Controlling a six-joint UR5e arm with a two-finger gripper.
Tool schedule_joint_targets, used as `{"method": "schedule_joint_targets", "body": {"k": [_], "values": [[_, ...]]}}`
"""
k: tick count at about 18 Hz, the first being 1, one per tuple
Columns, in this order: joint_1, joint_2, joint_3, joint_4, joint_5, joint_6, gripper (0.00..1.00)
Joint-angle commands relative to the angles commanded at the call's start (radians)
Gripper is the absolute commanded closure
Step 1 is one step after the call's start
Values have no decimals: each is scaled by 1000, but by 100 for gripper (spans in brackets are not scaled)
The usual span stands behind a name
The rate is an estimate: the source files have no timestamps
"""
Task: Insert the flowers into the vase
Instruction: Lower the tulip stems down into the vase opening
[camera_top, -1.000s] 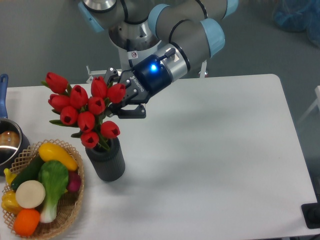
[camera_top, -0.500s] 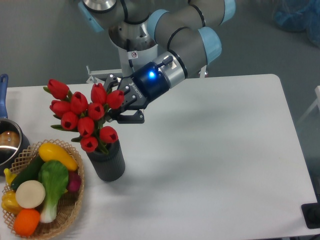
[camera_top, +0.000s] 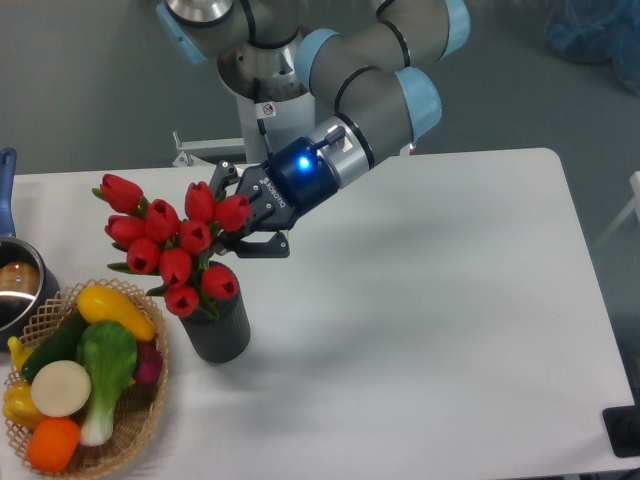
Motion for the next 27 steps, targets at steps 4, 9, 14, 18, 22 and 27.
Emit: {"method": "schedule_joint_targets", "body": {"k": [4,9,14,18,22,27], "values": [[-6,-5,-40,6,0,43,90],[-12,-15,-90,6,2,100,85],[-14,-26,-107,6,2,130,83],[-25,-43,-106,6,6,152,77],[-28,-52,-107,6,9,155,61],[-28,-54,-107,8,46,155,43]]}}
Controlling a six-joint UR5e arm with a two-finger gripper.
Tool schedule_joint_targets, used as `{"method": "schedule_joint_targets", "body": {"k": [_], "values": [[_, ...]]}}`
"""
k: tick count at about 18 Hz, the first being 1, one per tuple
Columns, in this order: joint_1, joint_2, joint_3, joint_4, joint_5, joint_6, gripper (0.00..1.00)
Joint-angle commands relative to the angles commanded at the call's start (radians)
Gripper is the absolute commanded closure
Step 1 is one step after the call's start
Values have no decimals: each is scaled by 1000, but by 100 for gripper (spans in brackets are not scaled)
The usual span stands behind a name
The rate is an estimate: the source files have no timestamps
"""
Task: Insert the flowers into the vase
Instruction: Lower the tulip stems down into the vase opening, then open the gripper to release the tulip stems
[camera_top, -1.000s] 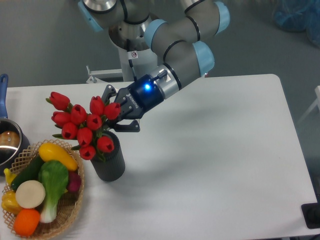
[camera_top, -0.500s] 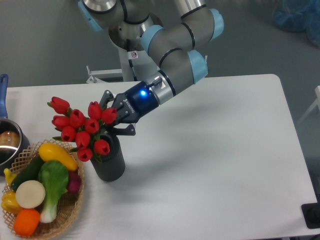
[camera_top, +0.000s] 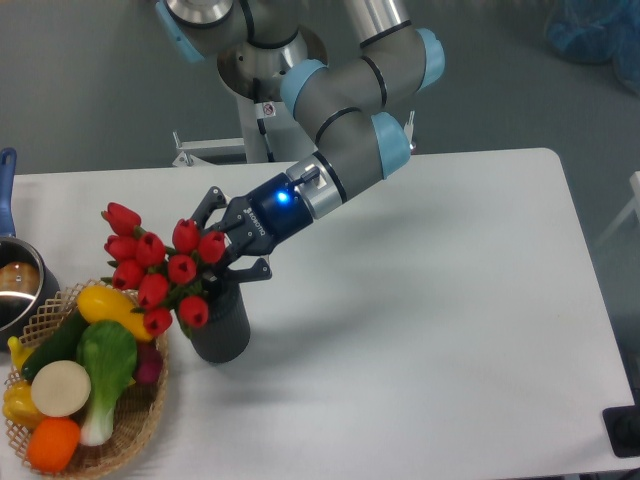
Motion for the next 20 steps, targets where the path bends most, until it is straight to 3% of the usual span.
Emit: {"method": "schedule_joint_targets", "body": {"k": [7,8,10,14,20], "values": [[2,11,-6,2,5,0,33],[5,12,-6,-2,5,0,26],[12,15,-12,-2,5,-2,0],[49,46,-26,-3,8,-3,0],[135,103,-34,-6,126,-11,0]]}}
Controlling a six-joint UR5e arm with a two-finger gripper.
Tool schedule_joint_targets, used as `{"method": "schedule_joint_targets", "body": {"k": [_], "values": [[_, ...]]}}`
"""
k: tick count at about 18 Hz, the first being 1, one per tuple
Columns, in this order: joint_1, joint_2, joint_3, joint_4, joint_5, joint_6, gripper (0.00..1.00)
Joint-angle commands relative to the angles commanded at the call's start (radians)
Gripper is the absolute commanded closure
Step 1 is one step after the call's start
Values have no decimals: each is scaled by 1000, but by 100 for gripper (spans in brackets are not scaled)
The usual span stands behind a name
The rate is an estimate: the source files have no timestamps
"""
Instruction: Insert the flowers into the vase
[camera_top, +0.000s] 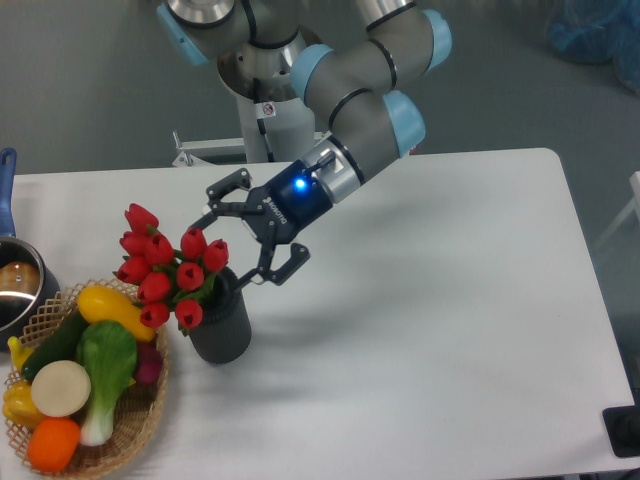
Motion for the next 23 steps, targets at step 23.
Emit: {"method": "schedule_joint_targets", "body": {"k": [23], "values": [[172,109,156,-35,978,0,0]]}}
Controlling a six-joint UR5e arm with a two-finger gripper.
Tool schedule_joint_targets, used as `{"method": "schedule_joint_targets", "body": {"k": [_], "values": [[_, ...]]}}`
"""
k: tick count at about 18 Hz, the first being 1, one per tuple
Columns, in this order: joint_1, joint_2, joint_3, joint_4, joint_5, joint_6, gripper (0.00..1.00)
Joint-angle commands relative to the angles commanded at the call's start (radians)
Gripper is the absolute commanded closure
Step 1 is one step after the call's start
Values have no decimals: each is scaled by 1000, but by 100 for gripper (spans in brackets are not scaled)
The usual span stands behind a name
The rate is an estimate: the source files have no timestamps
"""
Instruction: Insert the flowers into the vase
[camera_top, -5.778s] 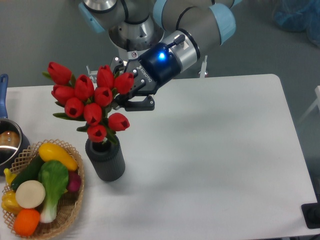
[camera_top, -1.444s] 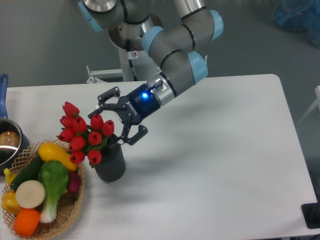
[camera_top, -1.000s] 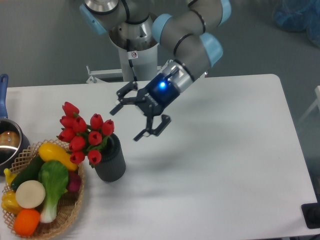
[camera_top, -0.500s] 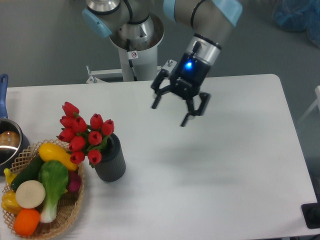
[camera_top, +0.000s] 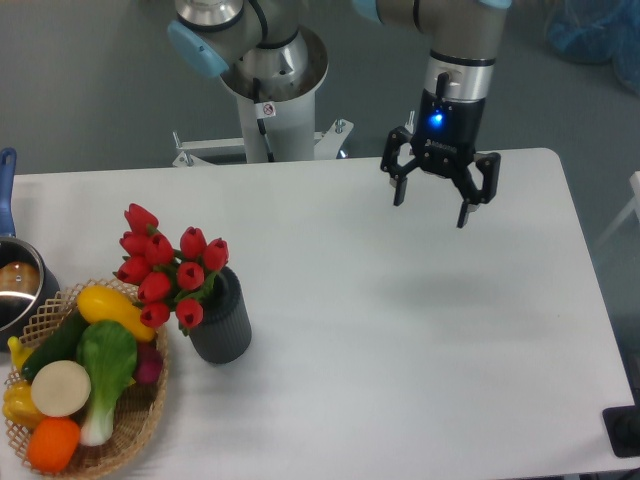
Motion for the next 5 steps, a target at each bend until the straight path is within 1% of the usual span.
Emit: {"method": "schedule_joint_targets", "body": {"k": [3,5], "values": [[0,-31,6,0,68,0,0],[-2,-60,23,-2,130,3,0]]}}
